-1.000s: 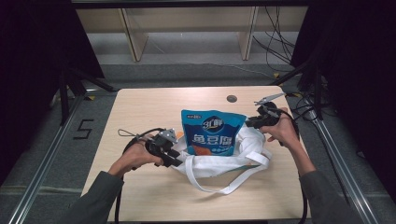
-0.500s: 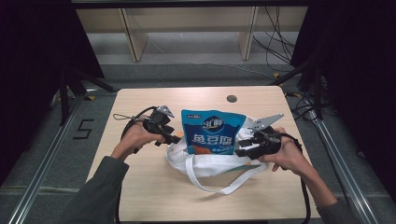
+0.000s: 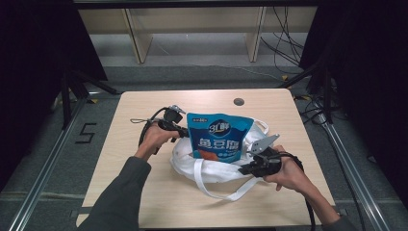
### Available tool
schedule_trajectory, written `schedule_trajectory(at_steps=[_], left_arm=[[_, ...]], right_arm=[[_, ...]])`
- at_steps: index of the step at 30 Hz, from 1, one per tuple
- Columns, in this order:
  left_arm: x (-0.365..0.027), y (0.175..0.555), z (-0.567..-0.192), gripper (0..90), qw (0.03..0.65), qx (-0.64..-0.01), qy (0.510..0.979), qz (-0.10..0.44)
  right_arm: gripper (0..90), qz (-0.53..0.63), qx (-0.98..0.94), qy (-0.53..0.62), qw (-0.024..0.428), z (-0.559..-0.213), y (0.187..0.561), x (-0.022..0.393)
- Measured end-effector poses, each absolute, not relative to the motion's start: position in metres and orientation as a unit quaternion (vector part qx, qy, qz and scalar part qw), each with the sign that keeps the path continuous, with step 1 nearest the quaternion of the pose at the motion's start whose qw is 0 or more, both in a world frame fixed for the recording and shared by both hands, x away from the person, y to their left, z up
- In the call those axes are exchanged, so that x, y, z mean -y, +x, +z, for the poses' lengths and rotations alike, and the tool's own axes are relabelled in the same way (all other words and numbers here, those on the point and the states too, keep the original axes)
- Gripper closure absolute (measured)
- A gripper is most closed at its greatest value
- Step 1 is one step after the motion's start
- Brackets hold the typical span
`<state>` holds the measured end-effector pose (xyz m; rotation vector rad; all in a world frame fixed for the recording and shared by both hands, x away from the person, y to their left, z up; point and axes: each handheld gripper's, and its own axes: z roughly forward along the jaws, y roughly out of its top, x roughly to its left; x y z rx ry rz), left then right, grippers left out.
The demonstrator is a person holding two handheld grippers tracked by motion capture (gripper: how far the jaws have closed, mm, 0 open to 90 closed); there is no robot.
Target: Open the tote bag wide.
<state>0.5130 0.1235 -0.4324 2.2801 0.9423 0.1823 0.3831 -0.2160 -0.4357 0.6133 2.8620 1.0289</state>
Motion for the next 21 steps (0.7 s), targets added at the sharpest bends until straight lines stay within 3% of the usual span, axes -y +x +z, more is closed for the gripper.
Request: schedule_trajectory(at_steps=[9,13,16,19,21], left_arm=[[-0.133,0.532,-0.477,85.5,0.325,-0.406,0.853,0.039],[-0.135,0.527,-0.480,84.0,0.331,-0.411,0.848,0.039],[-0.140,0.520,-0.469,73.9,0.330,-0.409,0.849,0.052],[-0.143,0.508,-0.455,60.2,0.341,-0.430,0.833,0.070],[-0.148,0.500,-0.446,53.4,0.338,-0.426,0.836,0.072]], right_arm=[[89.0,0.309,-0.925,0.221,-0.013,-0.489,0.370,0.228],[88.8,0.307,-0.924,0.225,-0.012,-0.493,0.368,0.228],[87.4,0.314,-0.922,0.226,-0.010,-0.484,0.367,0.227],[74.1,0.356,-0.905,0.233,0.005,-0.458,0.363,0.232],[72.8,0.391,-0.891,0.230,0.022,-0.437,0.363,0.237]])
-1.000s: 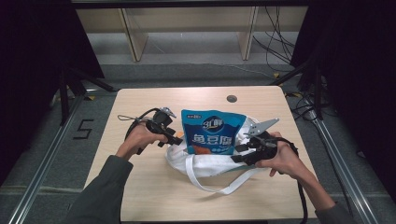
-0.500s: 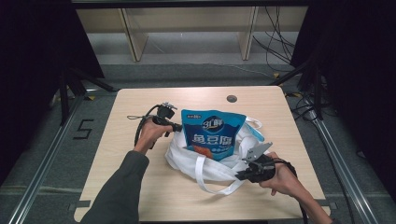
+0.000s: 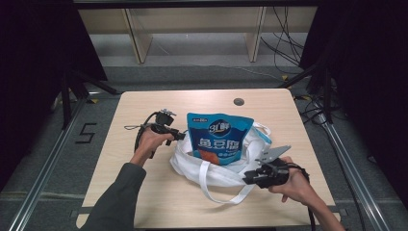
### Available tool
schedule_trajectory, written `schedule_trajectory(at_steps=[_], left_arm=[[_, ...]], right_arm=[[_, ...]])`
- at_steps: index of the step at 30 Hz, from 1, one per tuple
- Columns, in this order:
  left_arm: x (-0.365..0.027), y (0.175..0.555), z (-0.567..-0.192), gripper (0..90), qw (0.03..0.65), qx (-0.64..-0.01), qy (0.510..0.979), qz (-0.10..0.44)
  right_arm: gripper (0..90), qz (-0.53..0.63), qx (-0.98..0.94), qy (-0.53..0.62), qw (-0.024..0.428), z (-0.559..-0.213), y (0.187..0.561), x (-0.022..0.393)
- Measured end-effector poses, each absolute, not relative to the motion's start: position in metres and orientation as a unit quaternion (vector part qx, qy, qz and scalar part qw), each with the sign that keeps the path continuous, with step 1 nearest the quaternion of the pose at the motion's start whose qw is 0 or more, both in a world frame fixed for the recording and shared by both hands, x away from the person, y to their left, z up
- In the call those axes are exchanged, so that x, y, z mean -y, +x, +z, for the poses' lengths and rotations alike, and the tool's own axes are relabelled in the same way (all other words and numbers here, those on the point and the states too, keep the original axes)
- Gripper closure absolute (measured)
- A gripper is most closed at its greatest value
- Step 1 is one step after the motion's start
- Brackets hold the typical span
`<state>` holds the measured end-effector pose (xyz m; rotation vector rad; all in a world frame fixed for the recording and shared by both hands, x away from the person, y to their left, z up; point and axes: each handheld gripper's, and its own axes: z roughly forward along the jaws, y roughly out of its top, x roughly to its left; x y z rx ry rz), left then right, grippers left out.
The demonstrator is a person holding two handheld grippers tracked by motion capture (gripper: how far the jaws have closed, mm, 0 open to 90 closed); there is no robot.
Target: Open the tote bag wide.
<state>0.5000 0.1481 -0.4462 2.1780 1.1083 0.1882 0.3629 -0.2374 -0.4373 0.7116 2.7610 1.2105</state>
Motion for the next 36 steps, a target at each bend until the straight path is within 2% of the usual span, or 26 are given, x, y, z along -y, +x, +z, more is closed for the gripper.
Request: schedule_trajectory(at_steps=[4,6,10,12,14,17,18,19,21,23,26,27,31,33,36], left_arm=[[-0.156,0.485,-0.434,48.2,0.356,-0.434,0.825,0.069],[-0.159,0.480,-0.431,43.8,0.345,-0.432,0.831,0.063],[-0.159,0.472,-0.432,45.2,0.353,-0.428,0.829,0.070],[-0.159,0.472,-0.433,46.6,0.355,-0.427,0.829,0.066],[-0.158,0.472,-0.435,49.9,0.358,-0.424,0.830,0.053],[-0.154,0.471,-0.438,59.0,0.342,-0.411,0.844,0.047],[-0.152,0.471,-0.440,64.5,0.333,-0.400,0.852,0.050],[-0.151,0.471,-0.443,68.4,0.319,-0.389,0.863,0.054],[-0.148,0.470,-0.453,73.3,0.299,-0.379,0.874,0.052],[-0.145,0.472,-0.466,77.1,0.294,-0.384,0.874,0.050],[-0.148,0.479,-0.483,80.7,0.295,-0.391,0.871,0.036],[-0.149,0.479,-0.486,81.2,0.299,-0.392,0.869,0.034],[-0.149,0.473,-0.481,80.0,0.303,-0.383,0.871,0.053],[-0.151,0.471,-0.474,70.2,0.310,-0.388,0.866,0.059],[-0.156,0.464,-0.461,56.5,0.350,-0.404,0.843,0.053]], right_arm=[[68.8,0.414,-0.867,0.259,0.098,-0.404,0.375,0.253],[65.2,0.403,-0.857,0.286,0.145,-0.394,0.391,0.261],[63.9,0.391,-0.838,0.340,0.170,-0.395,0.421,0.270],[61.2,0.382,-0.831,0.363,0.178,-0.400,0.431,0.271],[62.6,0.374,-0.833,0.378,0.151,-0.405,0.437,0.271],[77.0,0.332,-0.853,0.364,0.173,-0.420,0.446,0.270],[83.2,0.313,-0.862,0.357,0.176,-0.424,0.448,0.271],[85.7,0.305,-0.863,0.363,0.175,-0.428,0.449,0.272],[86.6,0.286,-0.869,0.372,0.158,-0.437,0.454,0.277],[86.7,0.260,-0.873,0.371,0.179,-0.454,0.459,0.281],[86.6,0.271,-0.865,0.398,0.141,-0.474,0.463,0.286],[86.6,0.256,-0.872,0.384,0.162,-0.481,0.466,0.290],[86.5,0.255,-0.875,0.387,0.140,-0.484,0.464,0.290],[84.2,0.270,-0.863,0.399,0.150,-0.482,0.464,0.290],[74.1,0.296,-0.848,0.408,0.164,-0.466,0.459,0.292]])
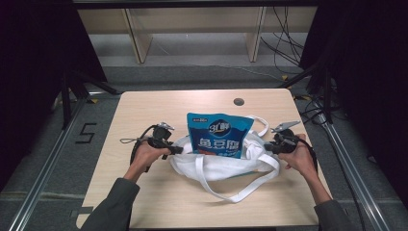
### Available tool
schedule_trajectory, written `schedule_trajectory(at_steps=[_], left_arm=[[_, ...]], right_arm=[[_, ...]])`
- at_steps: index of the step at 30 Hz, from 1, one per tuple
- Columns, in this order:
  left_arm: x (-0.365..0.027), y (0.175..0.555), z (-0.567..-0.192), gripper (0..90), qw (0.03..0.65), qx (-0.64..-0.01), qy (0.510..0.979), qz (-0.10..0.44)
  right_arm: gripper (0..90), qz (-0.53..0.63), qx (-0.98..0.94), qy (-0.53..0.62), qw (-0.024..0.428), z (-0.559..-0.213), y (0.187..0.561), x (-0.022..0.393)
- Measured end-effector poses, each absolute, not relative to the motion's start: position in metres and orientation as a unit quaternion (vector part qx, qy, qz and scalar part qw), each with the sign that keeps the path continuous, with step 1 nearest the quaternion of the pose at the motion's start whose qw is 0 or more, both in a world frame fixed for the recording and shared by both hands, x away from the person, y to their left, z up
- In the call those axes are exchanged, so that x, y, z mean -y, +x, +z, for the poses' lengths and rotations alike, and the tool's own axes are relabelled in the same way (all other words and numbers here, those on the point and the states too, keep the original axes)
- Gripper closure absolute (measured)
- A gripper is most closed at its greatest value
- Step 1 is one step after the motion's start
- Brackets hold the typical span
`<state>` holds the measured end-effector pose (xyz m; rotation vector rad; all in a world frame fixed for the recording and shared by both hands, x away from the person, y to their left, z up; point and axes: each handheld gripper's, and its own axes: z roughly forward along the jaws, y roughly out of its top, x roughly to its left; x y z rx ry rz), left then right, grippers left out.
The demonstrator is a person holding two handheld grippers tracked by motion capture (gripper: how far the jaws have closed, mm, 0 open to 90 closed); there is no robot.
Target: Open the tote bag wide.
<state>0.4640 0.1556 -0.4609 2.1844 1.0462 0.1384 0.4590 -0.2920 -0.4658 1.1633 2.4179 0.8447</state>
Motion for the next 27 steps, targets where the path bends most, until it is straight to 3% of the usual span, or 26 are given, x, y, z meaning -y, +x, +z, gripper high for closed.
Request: schedule_trajectory(at_steps=[4,10,27], left_arm=[[-0.164,0.456,-0.447,46.5,0.358,-0.415,0.835,0.055],[-0.167,0.442,-0.437,38.4,0.371,-0.425,0.823,0.058],[-0.167,0.390,-0.428,30.7,0.384,-0.383,0.838,0.059]], right_arm=[[66.0,0.319,-0.838,0.404,0.179,-0.444,0.455,0.299],[55.0,0.348,-0.829,0.401,0.175,-0.424,0.443,0.293],[43.5,0.372,-0.824,0.393,0.168,-0.412,0.413,0.298]])
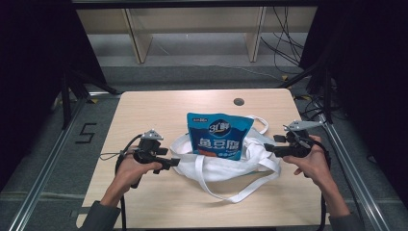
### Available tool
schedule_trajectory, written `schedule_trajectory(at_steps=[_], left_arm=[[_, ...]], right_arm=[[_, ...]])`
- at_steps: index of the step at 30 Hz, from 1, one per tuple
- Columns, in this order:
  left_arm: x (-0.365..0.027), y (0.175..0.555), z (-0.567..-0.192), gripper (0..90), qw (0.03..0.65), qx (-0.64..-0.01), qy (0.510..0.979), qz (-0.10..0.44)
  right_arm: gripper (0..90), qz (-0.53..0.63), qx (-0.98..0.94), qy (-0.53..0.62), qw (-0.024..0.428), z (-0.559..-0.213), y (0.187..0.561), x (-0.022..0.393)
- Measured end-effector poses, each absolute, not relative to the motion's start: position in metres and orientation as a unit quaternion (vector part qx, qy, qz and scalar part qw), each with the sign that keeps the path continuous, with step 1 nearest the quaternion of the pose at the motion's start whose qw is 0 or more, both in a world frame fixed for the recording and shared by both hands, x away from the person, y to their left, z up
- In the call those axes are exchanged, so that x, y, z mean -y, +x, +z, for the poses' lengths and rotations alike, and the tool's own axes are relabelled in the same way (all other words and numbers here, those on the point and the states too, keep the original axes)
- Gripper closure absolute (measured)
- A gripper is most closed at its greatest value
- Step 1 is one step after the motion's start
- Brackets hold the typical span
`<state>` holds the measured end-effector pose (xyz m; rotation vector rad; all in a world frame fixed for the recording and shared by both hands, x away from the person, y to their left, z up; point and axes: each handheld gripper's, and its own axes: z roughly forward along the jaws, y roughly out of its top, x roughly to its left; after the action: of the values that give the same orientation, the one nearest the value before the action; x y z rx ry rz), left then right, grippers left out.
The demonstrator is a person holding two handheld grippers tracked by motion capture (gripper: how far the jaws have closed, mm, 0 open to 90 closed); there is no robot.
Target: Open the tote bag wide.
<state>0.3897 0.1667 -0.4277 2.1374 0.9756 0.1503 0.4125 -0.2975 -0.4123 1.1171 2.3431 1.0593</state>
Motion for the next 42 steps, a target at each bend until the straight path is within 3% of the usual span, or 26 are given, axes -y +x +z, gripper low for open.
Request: schedule_trajectory(at_steps=[18,33,37,38,42], left_arm=[[-0.167,0.338,-0.468,20.5,0.372,-0.405,0.831,0.088],[-0.168,0.304,-0.489,18.7,0.378,-0.385,0.836,0.102],[-0.172,0.300,-0.490,18.7,0.381,-0.386,0.834,0.103],[-0.173,0.300,-0.491,18.7,0.380,-0.391,0.831,0.107],[-0.177,0.297,-0.493,18.7,0.376,-0.387,0.835,0.108]], right_arm=[[35.6,0.375,-0.812,0.422,0.147,-0.420,0.390,0.312],[33.6,0.398,-0.790,0.439,0.159,-0.438,0.349,0.339],[33.6,0.414,-0.770,0.467,0.128,-0.440,0.333,0.342],[33.6,0.405,-0.781,0.451,0.151,-0.443,0.334,0.347],[33.4,0.411,-0.766,0.480,0.113,-0.455,0.319,0.341]])
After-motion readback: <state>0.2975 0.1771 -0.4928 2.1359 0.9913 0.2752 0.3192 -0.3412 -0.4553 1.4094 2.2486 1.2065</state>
